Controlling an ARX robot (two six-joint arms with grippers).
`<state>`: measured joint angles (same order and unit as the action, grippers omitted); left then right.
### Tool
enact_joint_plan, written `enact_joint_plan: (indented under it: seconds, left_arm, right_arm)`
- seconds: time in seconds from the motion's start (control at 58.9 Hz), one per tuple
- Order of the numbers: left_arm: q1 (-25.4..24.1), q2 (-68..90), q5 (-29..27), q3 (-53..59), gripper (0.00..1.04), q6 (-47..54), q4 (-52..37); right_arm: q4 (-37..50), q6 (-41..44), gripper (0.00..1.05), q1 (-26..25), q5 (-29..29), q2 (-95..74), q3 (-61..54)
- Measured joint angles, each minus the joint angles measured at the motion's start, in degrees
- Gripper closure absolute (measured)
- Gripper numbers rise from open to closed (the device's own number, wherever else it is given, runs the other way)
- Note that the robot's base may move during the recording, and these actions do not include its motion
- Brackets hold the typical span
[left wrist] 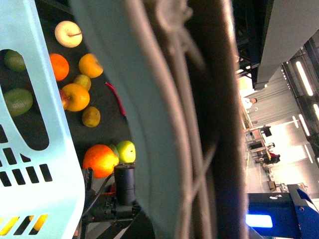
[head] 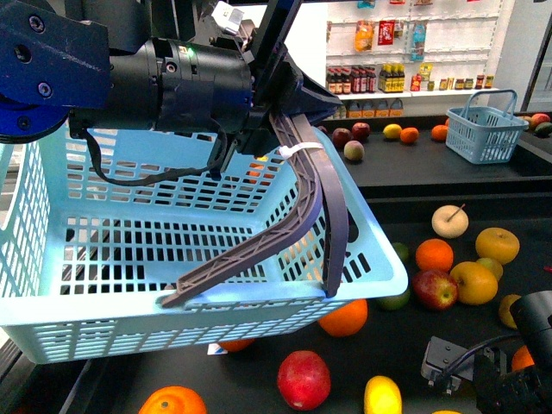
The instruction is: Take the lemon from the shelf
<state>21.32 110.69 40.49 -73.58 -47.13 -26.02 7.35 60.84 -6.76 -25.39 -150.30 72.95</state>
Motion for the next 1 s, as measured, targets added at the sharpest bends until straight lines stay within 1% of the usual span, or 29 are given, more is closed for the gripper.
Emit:
enact_joint_plan:
  seconds: [0.153, 0.407, 0.424, 0.509, 0.56, 0.577, 0.628, 0.679, 0.815, 0.933, 1.001]
  left_arm:
    - [0.00, 0.00, 0.02, 0.00, 0.98, 0.00, 0.00]
    - [0.00, 0.00, 0.02, 0.00, 0.98, 0.00, 0.00]
    - [0.00, 0.00, 0.00, 0.00, 0.98, 0.00, 0.00]
    - [0.00, 0.00, 0.00, 0.00, 0.98, -0.02, 0.00]
    - [0.00, 0.00, 0.04, 0.00, 0.98, -0.02, 0.00]
    - [0.00, 0.00, 0.04, 0.00, 0.98, -0.02, 0.00]
    - [0.00, 0.00, 0.02, 0.00, 0.98, 0.00, 0.00]
    - [0.00, 0.00, 0.02, 0.00, 0.98, -0.02, 0.00]
    - [0.00, 0.00, 0.02, 0.00, 0.98, -0.02, 0.00]
    - [0.00, 0.00, 0.02, 0.00, 0.98, -0.02, 0.00]
    - [0.00, 0.00, 0.00, 0.00, 0.98, 0.00, 0.00]
  right_arm:
    - [-2.27, 4.20, 0.07, -0.74, 1.05, -0.59, 1.18]
    - [-2.54, 8.02, 0.07, -1.03, 5.03, -1.55, 3.23]
    - [-2.51, 8.07, 0.08, -1.03, 5.22, -1.57, 3.32]
    - [-3.17, 8.44, 0.23, -0.74, 5.51, -1.60, 3.43]
    - [-3.37, 8.61, 0.28, -0.61, 5.55, -1.60, 3.43]
    - [-3.41, 8.76, 0.32, -0.57, 5.62, -1.60, 3.41]
    - [-3.74, 9.29, 0.38, -0.52, 5.73, -1.55, 3.43]
    - [-4.04, 9.88, 0.41, -0.52, 5.75, -1.46, 3.43]
    - [-3.72, 10.60, 0.42, -0.55, 5.77, -1.07, 3.19]
    - [-1.36, 9.62, 0.42, -0.72, 5.38, -0.31, 2.05]
    - [1.70, 7.72, 0.42, -1.22, 5.46, 0.44, 0.77]
